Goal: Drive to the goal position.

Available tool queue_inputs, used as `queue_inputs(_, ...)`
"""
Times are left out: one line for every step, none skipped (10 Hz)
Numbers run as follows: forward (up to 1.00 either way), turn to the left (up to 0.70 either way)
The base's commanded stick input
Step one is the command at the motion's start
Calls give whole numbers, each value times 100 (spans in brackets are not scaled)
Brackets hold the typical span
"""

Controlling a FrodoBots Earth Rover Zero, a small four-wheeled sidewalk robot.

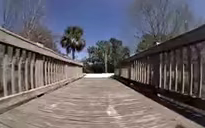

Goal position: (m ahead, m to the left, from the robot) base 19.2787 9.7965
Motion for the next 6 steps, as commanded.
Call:
queue_inputs(70,0)
queue_inputs(70,0)
queue_inputs(70,0)
queue_inputs(70,0)
queue_inputs(70,0)
queue_inputs(70,0)
